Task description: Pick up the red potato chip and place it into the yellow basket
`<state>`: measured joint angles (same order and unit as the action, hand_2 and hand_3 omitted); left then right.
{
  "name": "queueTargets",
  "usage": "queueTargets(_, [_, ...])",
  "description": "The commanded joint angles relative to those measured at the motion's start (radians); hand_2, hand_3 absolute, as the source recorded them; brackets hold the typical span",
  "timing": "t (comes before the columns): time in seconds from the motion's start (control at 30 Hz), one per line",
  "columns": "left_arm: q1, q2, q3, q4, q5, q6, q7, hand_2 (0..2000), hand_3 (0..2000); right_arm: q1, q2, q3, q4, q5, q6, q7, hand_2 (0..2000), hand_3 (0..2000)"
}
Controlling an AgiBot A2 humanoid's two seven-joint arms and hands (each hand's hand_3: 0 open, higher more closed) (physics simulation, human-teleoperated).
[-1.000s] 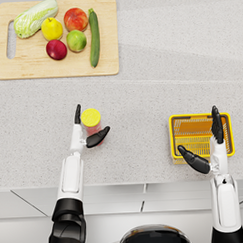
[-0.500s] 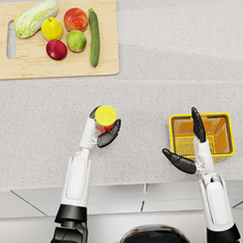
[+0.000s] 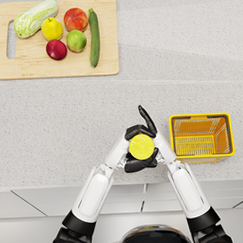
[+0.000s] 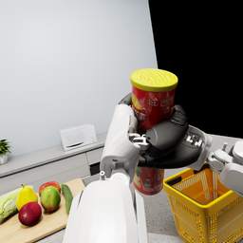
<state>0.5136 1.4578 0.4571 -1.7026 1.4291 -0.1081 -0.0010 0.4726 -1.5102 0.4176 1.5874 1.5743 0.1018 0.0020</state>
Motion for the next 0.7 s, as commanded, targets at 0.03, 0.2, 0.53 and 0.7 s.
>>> queueTargets(0.03, [0.009,0.0,0.062,-0.015,0.001,0.011,-0.001,2000,2000,0.049,-0.029,0.03,-0.031,0.002,0.013,0.0,0,0])
queueTargets(0.2, [0.001,-0.043,0.078,-0.068,0.002,0.043,-0.003,0,1347,0.05,0.007,0.049,-0.008,0.008,0.206,0.003,2000,1633])
queueTargets(0.53, [-0.269,-0.162,-0.464,-0.257,-0.004,0.106,0.001,0,0,0.044,0.009,-0.403,0.127,0.008,0.144,0.003,2000,2000])
queueTargets(0.7, [-0.289,-0.146,-0.541,-0.224,-0.005,0.108,0.001,0,0,0.003,0.008,-0.608,0.176,0.007,0.174,0.004,2000,2000])
